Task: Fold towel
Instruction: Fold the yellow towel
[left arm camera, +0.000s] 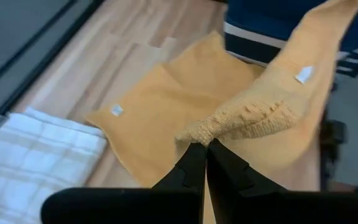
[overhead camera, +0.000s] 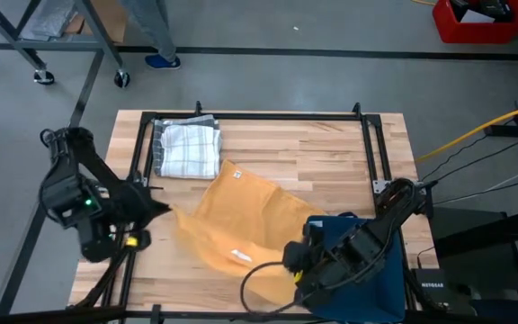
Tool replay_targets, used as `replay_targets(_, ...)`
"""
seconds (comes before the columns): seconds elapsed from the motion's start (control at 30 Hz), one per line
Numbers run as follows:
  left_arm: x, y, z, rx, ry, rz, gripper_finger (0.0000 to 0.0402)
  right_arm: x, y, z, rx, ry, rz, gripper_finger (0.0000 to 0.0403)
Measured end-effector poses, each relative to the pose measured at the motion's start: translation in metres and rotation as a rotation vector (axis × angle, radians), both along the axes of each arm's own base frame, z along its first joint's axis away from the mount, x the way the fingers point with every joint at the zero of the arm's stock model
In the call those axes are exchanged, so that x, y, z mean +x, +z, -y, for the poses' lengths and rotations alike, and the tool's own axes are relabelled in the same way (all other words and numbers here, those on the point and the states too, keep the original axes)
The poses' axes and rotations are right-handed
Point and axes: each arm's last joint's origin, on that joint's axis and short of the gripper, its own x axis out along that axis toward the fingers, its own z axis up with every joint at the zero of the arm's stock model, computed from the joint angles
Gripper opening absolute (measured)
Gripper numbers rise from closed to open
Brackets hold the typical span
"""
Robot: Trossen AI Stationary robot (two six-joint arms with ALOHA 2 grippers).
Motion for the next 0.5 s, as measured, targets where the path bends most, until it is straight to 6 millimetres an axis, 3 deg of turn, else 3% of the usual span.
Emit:
replay_targets(0.33,0.008,0.015,-0.046,0.159,0.152,0.105,0.0000,-0.026,0.030,0.039,-0.197,-0.125,0.089,0.0005)
replay_targets(0.5,0.006,0.021,-0.069,0.210,0.230,0.115,0.0000,-0.021,0.036,0.056,-0.241,-0.142,0.109,0.0005)
